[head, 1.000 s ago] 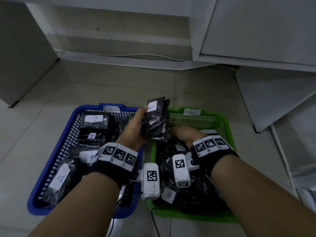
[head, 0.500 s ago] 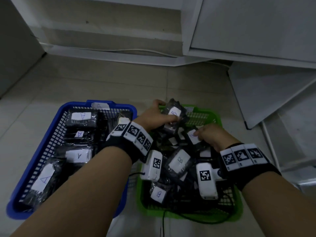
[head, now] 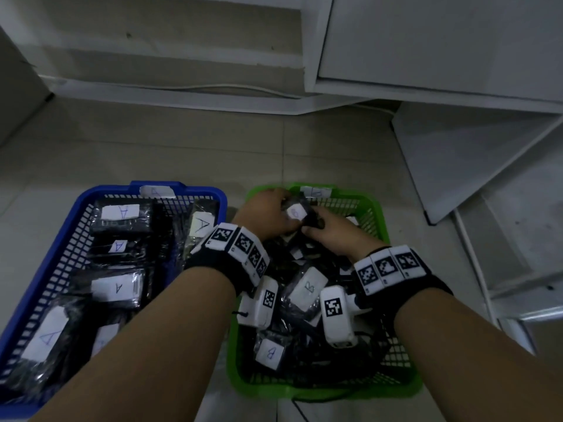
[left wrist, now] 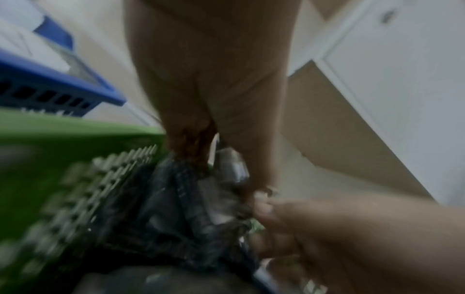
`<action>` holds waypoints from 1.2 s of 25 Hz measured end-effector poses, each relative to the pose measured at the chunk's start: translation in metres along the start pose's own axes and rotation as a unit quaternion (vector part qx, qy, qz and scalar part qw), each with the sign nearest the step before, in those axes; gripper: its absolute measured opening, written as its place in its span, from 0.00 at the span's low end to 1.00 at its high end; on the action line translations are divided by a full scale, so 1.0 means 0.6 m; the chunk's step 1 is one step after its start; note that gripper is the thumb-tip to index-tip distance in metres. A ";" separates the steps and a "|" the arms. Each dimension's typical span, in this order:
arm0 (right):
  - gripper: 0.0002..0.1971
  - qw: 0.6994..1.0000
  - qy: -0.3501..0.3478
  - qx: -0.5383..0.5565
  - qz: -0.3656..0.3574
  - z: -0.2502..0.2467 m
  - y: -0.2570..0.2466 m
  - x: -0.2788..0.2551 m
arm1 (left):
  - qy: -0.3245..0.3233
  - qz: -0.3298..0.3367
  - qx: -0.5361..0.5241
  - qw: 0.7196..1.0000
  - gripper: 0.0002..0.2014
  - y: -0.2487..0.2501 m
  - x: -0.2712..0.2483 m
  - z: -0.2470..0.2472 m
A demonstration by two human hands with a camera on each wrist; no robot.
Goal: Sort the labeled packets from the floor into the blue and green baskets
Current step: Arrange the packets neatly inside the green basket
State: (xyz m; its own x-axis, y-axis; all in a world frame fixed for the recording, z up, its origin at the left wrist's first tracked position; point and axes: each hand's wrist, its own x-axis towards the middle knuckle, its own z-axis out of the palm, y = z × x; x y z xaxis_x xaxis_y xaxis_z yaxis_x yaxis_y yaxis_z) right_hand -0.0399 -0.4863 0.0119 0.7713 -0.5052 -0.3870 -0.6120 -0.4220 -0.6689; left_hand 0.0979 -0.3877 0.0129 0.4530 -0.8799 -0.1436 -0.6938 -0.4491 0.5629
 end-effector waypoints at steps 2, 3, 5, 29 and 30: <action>0.25 0.996 0.040 -0.074 0.002 0.014 0.002 0.011 | 0.035 0.041 0.066 0.996 0.27 -0.016 -0.004 0.004; 0.24 0.993 0.055 -0.100 -0.005 0.019 0.005 0.013 | 0.053 0.060 0.086 0.993 0.26 -0.023 -0.007 0.007; 0.28 0.985 0.063 -0.159 -0.014 0.019 0.017 0.014 | 0.062 0.094 0.101 0.989 0.25 -0.028 -0.009 0.010; 0.35 0.966 -0.046 -0.239 0.086 -0.064 0.004 -0.037 | -0.070 0.029 0.170 0.982 0.39 -0.016 -0.001 0.021; 0.34 0.969 -0.030 -0.228 0.087 -0.073 0.004 -0.042 | -0.068 0.026 0.177 0.981 0.41 -0.018 -0.003 0.024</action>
State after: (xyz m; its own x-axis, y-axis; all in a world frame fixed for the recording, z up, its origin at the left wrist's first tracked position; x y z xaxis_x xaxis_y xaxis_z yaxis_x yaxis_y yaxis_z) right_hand -0.0686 -0.5077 0.0480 0.6504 -0.5596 -0.5137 -0.7364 -0.6302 -0.2459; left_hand 0.0968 -0.3836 -0.0046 0.3500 -0.9048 -0.2426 -0.8762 -0.4078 0.2568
